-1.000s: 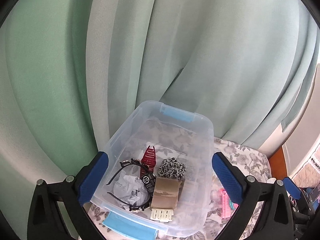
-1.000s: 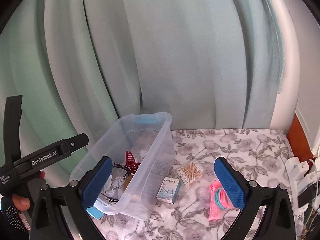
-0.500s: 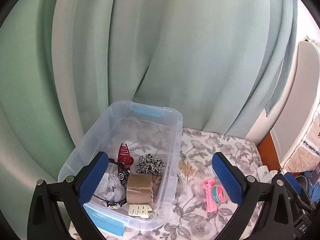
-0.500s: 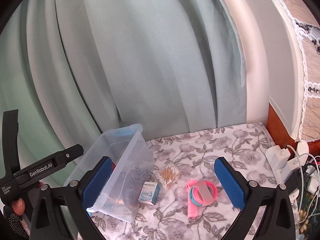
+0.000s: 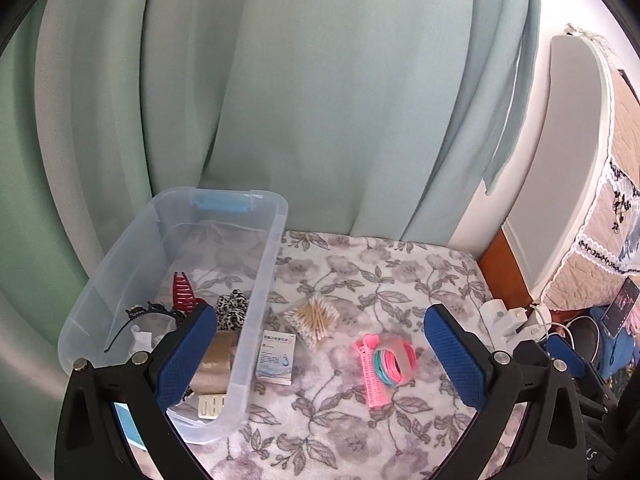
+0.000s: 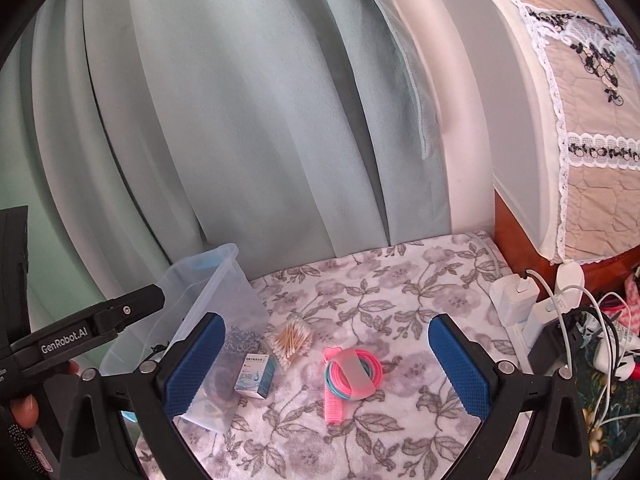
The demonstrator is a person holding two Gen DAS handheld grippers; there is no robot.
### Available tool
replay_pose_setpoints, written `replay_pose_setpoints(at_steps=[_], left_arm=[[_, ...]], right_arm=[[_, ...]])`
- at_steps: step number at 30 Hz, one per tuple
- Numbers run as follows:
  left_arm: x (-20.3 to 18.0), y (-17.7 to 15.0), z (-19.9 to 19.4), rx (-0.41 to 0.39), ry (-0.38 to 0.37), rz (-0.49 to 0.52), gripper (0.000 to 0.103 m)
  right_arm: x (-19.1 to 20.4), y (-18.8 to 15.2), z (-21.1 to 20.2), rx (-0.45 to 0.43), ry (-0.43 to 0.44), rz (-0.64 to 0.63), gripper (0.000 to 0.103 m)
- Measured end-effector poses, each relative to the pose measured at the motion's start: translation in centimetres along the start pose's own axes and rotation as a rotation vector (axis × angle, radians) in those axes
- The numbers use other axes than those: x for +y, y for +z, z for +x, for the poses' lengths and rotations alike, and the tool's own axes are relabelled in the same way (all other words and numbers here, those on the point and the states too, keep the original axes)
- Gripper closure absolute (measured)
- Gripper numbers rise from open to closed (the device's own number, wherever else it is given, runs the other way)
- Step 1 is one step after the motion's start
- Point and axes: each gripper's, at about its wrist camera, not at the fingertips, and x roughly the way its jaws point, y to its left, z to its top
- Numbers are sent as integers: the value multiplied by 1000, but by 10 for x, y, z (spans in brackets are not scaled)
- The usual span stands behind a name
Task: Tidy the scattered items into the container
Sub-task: 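Withdraw both grippers from the box toward the pink roller and ring bundle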
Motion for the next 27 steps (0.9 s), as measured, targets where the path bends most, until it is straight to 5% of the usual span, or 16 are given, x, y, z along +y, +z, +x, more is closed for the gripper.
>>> replay_pose_setpoints(at_steps=[27], left_arm=[[-59, -49, 85, 185, -125, 60, 0]], right_arm=[[-58, -42, 45, 168, -68, 74, 0]])
